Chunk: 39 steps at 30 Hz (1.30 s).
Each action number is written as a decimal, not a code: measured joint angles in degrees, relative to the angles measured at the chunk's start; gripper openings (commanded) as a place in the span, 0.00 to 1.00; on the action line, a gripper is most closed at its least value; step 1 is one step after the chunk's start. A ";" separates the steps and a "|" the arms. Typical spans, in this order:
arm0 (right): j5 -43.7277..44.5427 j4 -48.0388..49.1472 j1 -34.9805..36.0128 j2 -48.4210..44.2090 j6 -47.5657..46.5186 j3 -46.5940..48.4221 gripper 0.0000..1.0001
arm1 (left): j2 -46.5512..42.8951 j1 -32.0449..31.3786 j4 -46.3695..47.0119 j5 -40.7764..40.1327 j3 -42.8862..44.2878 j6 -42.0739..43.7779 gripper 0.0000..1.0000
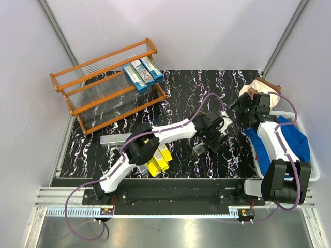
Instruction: Place and organize the toothpastes onto the shelf
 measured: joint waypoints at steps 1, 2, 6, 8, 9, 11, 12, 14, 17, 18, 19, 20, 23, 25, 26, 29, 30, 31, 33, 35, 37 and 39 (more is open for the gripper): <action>-0.07 0.00 -0.04 0.00 0.00 0.00 1.00 | 0.39 -0.15 -0.07 -0.50 0.02 -0.04 0.83; -0.22 0.02 -0.07 0.00 0.00 0.00 1.00 | 0.87 -0.28 -0.37 -1.25 0.02 0.15 0.77; -0.85 0.00 -0.24 0.00 0.00 0.00 1.00 | 1.36 -0.31 -0.81 -3.72 0.66 0.48 0.61; -0.96 0.00 -0.26 0.00 0.00 0.00 1.00 | 1.44 -0.28 -0.90 -4.50 0.72 0.52 0.56; -0.96 0.00 -0.26 0.00 0.00 0.00 1.00 | 1.44 -0.24 -0.96 -4.70 0.72 0.52 0.51; -0.96 0.00 -0.26 0.00 0.00 0.00 1.00 | 1.44 -0.20 -1.07 -5.11 0.72 0.52 0.48; -0.96 0.00 -0.26 -0.02 -0.02 0.00 1.00 | 1.44 -0.20 -1.09 -5.27 0.74 0.44 0.45; -0.96 0.00 -0.26 -0.02 -0.07 0.00 1.00 | 1.38 -0.20 -1.11 -5.53 0.74 0.44 0.44; -1.03 0.00 -0.26 -0.04 -0.33 0.00 1.00 | 1.03 -0.13 -1.27 -5.95 0.68 0.35 0.43; -1.16 0.00 -0.26 -0.02 -0.48 0.00 1.00 | 0.61 -0.02 -1.27 -5.95 0.33 0.31 0.43; -1.33 0.00 -0.26 -0.04 -0.66 0.02 1.00 | 0.00 0.20 -1.33 -5.92 -0.31 0.20 0.43; -1.46 0.00 -0.26 -0.04 -0.76 0.02 1.00 | -0.70 0.46 -1.40 -5.90 -0.92 0.07 0.43; -2.40 -0.17 -0.26 -0.04 -1.27 0.35 1.00 | -4.79 1.99 -1.55 -5.84 -3.72 -0.55 0.43; -2.69 -0.42 -0.26 -0.07 -1.60 1.14 1.00 | -8.50 3.69 -1.14 -5.64 -5.51 -1.09 0.44; -2.89 -0.61 -0.26 -0.09 -1.75 1.70 1.00 | -10.56 4.76 -1.18 -5.60 -6.12 -1.36 0.44; -3.54 -0.79 -0.26 -0.13 -2.12 3.67 1.00 | -16.52 7.85 -0.17 -5.46 -8.41 -2.32 0.45; -3.80 -0.87 -0.26 -0.13 -2.19 4.46 1.00 | -18.67 9.11 0.17 -5.49 -9.35 -2.86 0.45; -3.89 -0.90 -0.24 -0.13 -2.23 5.09 1.00 | -20.90 10.21 0.59 -5.60 -10.54 -3.45 0.45; -3.85 -1.01 0.15 -0.13 -2.40 6.82 1.00 | -25.16 13.07 1.05 -5.68 -13.05 -5.42 0.45; -3.15 -1.20 1.53 -0.09 -2.58 8.74 1.00 | -29.49 16.06 1.90 -5.60 -16.72 -8.13 0.46; -1.60 -1.22 4.72 0.33 -2.93 10.71 1.00 | -33.55 18.99 3.26 -5.49 -20.90 -10.82 0.46; 0.26 -1.40 9.94 1.51 -3.39 13.44 1.00 | -37.31 21.99 4.02 -5.42 -25.03 -13.68 0.45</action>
